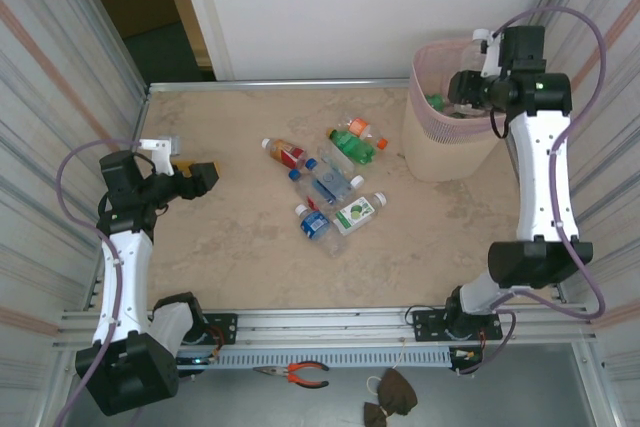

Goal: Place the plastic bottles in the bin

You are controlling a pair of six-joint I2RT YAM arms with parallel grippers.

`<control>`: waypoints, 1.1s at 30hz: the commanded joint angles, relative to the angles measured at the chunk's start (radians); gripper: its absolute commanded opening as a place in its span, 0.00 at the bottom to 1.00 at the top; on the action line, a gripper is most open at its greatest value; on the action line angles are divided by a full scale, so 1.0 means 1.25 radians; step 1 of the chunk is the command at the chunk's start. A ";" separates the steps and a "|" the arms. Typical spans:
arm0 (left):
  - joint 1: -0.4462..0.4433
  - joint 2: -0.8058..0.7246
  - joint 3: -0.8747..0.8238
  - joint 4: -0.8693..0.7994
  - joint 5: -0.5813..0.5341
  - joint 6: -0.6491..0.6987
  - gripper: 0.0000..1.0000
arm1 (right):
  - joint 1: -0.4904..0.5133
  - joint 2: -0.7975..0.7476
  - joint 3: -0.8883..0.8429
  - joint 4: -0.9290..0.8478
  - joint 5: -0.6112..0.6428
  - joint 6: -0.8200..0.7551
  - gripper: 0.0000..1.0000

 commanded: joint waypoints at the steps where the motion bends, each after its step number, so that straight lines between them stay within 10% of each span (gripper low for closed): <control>1: 0.007 -0.001 -0.005 0.014 0.020 -0.009 0.80 | -0.021 0.061 0.062 -0.039 -0.042 -0.055 0.61; 33: 0.008 0.018 0.001 0.022 0.036 -0.013 0.79 | -0.027 0.448 0.147 -0.201 -0.034 -0.125 0.70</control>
